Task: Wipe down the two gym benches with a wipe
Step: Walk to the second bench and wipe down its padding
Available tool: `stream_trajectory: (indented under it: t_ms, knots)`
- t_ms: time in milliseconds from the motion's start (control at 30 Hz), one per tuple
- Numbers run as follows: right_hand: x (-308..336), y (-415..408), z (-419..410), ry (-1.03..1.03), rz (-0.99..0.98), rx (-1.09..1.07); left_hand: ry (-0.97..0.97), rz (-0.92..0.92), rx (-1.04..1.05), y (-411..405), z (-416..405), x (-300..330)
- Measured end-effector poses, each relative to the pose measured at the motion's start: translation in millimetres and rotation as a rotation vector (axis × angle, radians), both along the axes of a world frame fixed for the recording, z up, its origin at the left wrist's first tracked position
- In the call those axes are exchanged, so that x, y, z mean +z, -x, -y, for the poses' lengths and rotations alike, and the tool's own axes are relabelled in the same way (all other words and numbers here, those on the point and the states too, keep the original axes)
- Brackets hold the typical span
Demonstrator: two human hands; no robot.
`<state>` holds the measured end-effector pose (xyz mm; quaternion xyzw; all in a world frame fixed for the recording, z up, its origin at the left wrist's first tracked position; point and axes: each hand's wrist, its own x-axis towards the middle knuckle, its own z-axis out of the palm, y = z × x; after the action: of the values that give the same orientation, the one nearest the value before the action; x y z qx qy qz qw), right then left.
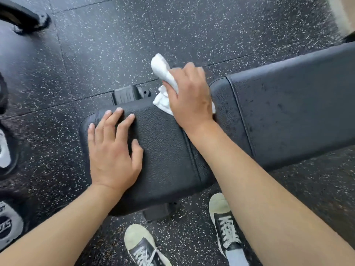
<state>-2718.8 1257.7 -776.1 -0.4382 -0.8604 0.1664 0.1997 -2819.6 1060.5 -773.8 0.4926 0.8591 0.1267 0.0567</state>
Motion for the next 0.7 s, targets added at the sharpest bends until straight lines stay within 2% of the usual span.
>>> stream_trajectory:
  t_ms: [200, 300, 400, 600, 700]
  knots:
    - [-2.7, -115.7, 117.1, 0.086, -0.066, 0.103, 0.020, -0.020, -0.006, -0.3, 1.3, -3.1]
    - [-6.8, -138.3, 133.1, 0.075, -0.069, 0.115, 0.030, -0.027, -0.009, 0.3, -0.1, -4.5]
    - [-6.0, -100.8, 103.3, 0.045, -0.057, 0.075, 0.037, -0.033, -0.011, 1.4, 0.4, -6.5]
    - [1.7, 12.0, -6.2, 0.081, 0.048, -0.096, 0.049, -0.040, -0.015, 1.1, -0.9, -5.5]
    - [0.4, 20.0, -16.2, 0.140, 0.080, -0.053, 0.044, -0.045, -0.019, 1.1, 0.3, -6.2]
